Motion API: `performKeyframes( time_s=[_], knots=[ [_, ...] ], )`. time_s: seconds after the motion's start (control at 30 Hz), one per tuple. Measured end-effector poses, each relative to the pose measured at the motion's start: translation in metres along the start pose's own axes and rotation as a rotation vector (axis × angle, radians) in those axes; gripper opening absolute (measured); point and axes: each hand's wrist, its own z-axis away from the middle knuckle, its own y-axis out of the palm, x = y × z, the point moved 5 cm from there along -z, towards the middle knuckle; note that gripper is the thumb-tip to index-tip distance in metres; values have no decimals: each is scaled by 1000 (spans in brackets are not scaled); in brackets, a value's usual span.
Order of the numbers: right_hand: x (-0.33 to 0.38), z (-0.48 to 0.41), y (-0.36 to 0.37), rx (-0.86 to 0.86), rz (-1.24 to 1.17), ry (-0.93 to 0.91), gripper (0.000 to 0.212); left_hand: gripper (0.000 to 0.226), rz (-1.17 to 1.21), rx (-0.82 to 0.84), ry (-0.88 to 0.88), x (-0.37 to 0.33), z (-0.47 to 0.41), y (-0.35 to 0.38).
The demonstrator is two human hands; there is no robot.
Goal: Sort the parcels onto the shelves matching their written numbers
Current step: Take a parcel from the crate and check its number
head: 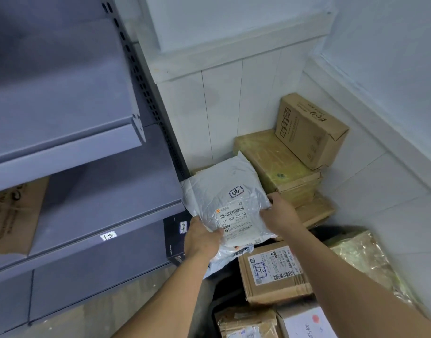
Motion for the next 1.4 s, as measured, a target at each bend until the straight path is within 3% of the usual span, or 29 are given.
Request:
performKeyframes(
  time_s=[0.3, 0.73, 1.13, 1.4],
  knots=[
    [-13, 93, -18, -101, -60, 73, 41, 63, 55, 39, 126, 11, 68, -17],
    [-15, 257, -25, -389, -215, 74, 33, 54, 167, -2, 449, 35, 178, -82],
    [31, 373, -19, -434, -444, -192, 44, 58, 292, -138, 726, 57, 269, -179],
    [72, 405, -15, -405, -465, -342, 42, 59, 375, -262, 738, 71, 299, -228]
  ],
)
